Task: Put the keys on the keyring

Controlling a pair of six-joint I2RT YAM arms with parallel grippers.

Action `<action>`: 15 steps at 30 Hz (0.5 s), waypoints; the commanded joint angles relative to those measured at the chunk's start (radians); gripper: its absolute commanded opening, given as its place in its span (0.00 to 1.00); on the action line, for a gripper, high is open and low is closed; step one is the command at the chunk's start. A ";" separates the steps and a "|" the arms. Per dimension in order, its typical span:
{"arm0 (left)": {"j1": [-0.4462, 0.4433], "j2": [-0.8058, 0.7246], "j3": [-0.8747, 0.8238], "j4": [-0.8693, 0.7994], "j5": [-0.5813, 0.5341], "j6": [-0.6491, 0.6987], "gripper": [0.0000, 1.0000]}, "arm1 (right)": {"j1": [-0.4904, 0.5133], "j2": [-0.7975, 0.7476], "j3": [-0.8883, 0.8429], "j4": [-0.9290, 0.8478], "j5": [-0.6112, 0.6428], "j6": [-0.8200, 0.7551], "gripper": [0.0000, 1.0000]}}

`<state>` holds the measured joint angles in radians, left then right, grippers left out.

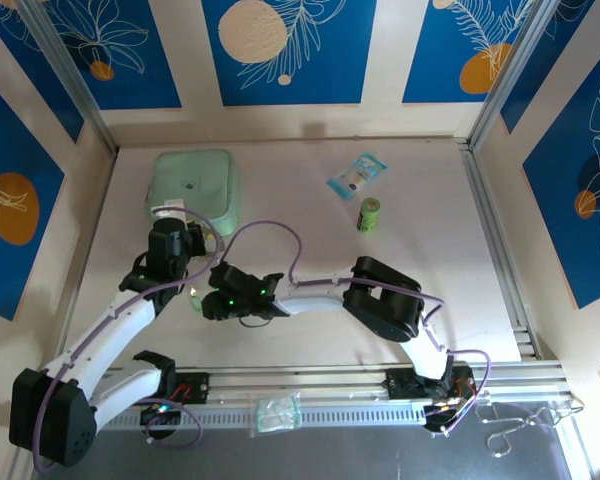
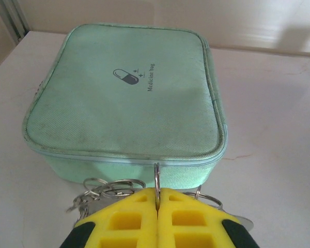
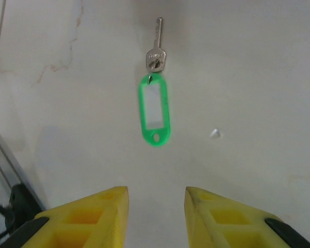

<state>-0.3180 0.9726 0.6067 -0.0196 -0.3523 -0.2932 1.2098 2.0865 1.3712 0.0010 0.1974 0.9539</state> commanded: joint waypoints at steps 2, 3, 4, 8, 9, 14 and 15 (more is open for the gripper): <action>0.012 -0.006 -0.011 0.056 -0.007 -0.026 0.00 | 0.001 0.058 0.084 0.048 0.068 0.100 0.34; 0.013 -0.003 -0.011 0.056 -0.004 -0.024 0.00 | -0.002 0.071 0.098 0.051 0.075 0.104 0.34; 0.012 -0.002 -0.011 0.060 0.000 -0.020 0.00 | -0.005 0.085 0.113 0.048 0.078 0.105 0.35; 0.012 0.001 -0.012 0.065 0.011 -0.019 0.00 | -0.019 0.125 0.155 0.036 0.098 0.115 0.34; 0.012 0.001 -0.012 0.066 0.014 -0.018 0.00 | -0.022 0.136 0.165 0.031 0.101 0.119 0.34; 0.013 0.000 -0.012 0.069 0.017 -0.021 0.00 | -0.029 0.182 0.217 0.020 0.085 0.097 0.33; 0.012 -0.001 -0.010 0.067 0.017 -0.022 0.00 | -0.030 0.190 0.231 0.011 0.087 0.092 0.33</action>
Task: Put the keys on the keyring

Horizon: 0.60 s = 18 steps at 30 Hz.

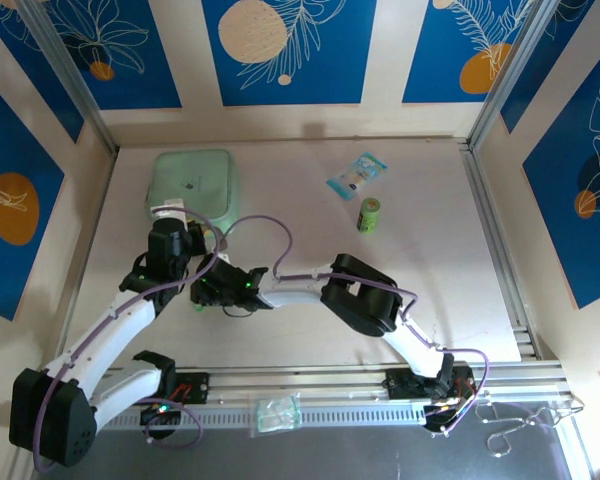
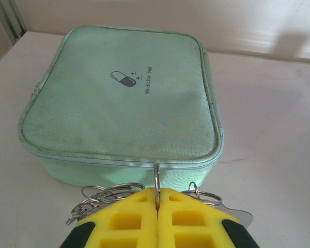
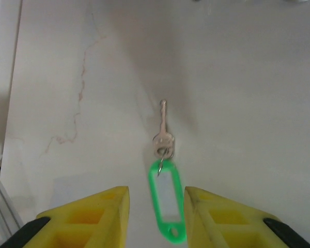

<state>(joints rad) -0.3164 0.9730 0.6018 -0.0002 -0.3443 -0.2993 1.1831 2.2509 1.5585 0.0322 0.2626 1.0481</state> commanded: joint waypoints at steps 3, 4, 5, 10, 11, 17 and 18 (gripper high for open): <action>0.011 -0.007 -0.007 0.049 0.007 -0.016 0.00 | -0.005 0.047 0.072 -0.030 0.020 -0.006 0.33; 0.011 -0.007 -0.007 0.049 0.006 -0.014 0.00 | -0.004 0.054 0.081 -0.032 0.018 -0.008 0.33; 0.011 -0.008 -0.007 0.049 0.006 -0.014 0.00 | -0.005 0.060 0.089 -0.032 0.016 -0.011 0.32; 0.011 -0.008 -0.007 0.052 0.009 -0.014 0.00 | -0.003 0.086 0.128 -0.064 0.016 -0.006 0.29; 0.010 -0.008 -0.009 0.052 0.008 -0.014 0.00 | -0.002 0.091 0.131 -0.068 0.016 -0.004 0.28; 0.011 -0.013 -0.011 0.057 0.008 -0.011 0.00 | 0.005 0.114 0.159 -0.101 0.021 -0.009 0.24; 0.011 -0.013 -0.011 0.058 0.009 -0.011 0.00 | 0.009 0.116 0.165 -0.108 0.025 -0.013 0.24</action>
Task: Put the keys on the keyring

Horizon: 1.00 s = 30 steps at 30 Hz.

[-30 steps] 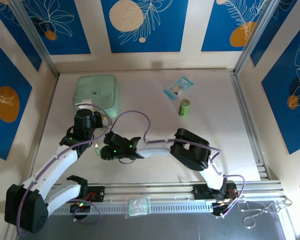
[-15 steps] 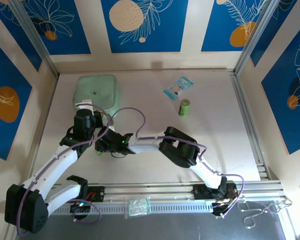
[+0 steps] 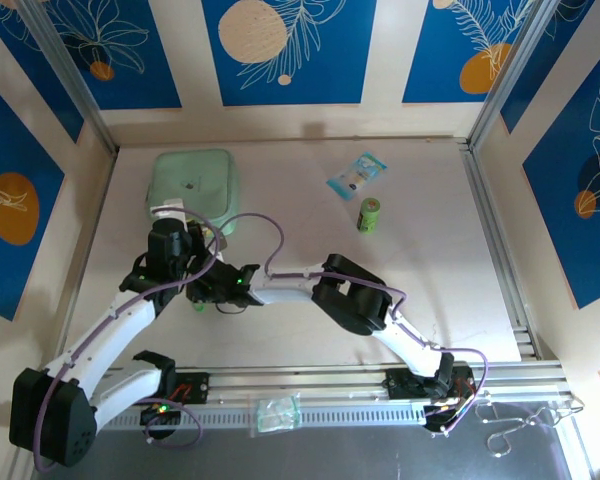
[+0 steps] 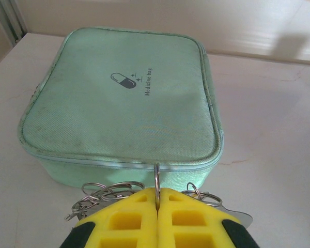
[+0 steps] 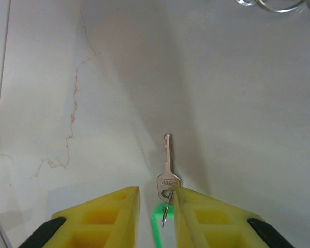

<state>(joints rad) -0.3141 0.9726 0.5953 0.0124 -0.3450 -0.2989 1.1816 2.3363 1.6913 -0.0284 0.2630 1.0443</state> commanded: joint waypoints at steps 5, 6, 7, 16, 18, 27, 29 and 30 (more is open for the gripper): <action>0.008 -0.012 -0.007 0.049 0.019 -0.009 0.00 | 0.014 0.043 0.053 -0.080 0.041 -0.005 0.22; 0.009 -0.012 -0.007 0.050 0.019 -0.010 0.00 | 0.014 0.046 0.058 -0.089 0.043 -0.003 0.22; 0.008 -0.012 -0.007 0.050 0.021 -0.009 0.00 | 0.013 0.049 0.062 -0.096 0.045 -0.003 0.20; 0.008 -0.006 -0.007 0.055 0.022 -0.006 0.00 | 0.016 0.064 0.092 -0.146 0.054 0.003 0.14; 0.007 -0.005 -0.008 0.055 0.021 -0.003 0.00 | 0.015 0.065 0.092 -0.146 0.054 0.004 0.10; 0.008 -0.018 -0.007 0.053 0.016 0.016 0.00 | 0.047 -0.192 -0.135 -0.085 0.168 -0.057 0.00; 0.008 -0.023 -0.005 0.059 0.033 0.028 0.00 | 0.052 -0.297 -0.253 -0.059 0.177 -0.092 0.00; 0.009 -0.026 -0.004 0.061 0.038 0.036 0.00 | 0.050 -0.355 -0.317 -0.052 0.172 -0.119 0.00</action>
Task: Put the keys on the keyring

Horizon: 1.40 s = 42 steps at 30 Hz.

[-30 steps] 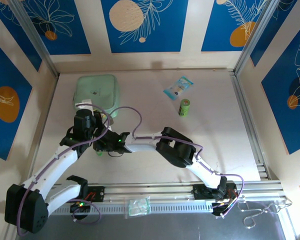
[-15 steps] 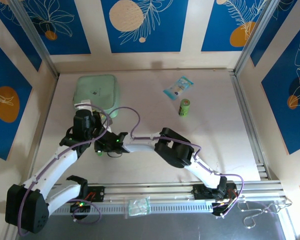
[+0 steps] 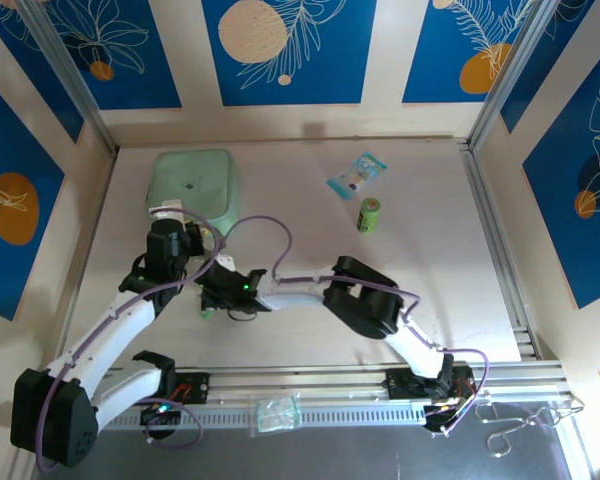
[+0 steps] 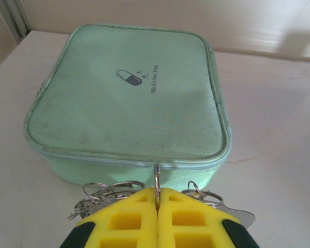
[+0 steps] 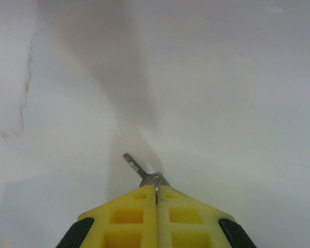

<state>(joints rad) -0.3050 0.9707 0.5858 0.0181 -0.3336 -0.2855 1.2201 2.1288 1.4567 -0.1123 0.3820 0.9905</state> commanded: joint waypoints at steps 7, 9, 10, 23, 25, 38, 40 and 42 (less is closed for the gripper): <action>-0.004 -0.083 0.006 0.084 0.132 0.179 0.00 | -0.014 -0.542 -0.413 -0.070 -0.003 -0.354 0.00; -0.007 -0.093 0.006 0.096 0.232 0.232 0.00 | -0.051 -0.635 -0.466 -0.121 -0.074 -0.442 0.00; -0.010 -0.095 0.009 0.099 0.304 0.267 0.00 | -0.076 -0.679 -0.479 -0.171 -0.094 -0.474 0.00; -0.090 -0.036 0.129 -0.125 0.963 0.694 0.00 | -0.472 -0.926 -0.597 -0.347 -0.620 -0.849 0.00; -0.133 -0.024 0.141 -0.174 0.975 0.797 0.00 | -0.461 -0.930 -0.605 -0.324 -0.571 -0.881 0.00; -0.247 0.045 0.100 -0.125 0.831 1.044 0.00 | -0.481 -0.801 -0.634 -0.312 -0.689 -0.888 0.00; -0.247 0.048 0.106 -0.137 0.837 1.038 0.00 | -0.485 -0.752 -0.614 -0.334 -0.734 -0.888 0.00; -0.247 0.052 0.109 -0.142 0.852 1.020 0.00 | -0.488 -0.720 -0.603 -0.342 -0.755 -0.883 0.00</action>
<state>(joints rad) -0.5465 1.0187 0.6899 -0.1574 0.5060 0.7162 0.7395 1.3720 0.8284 -0.4171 -0.2852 0.1150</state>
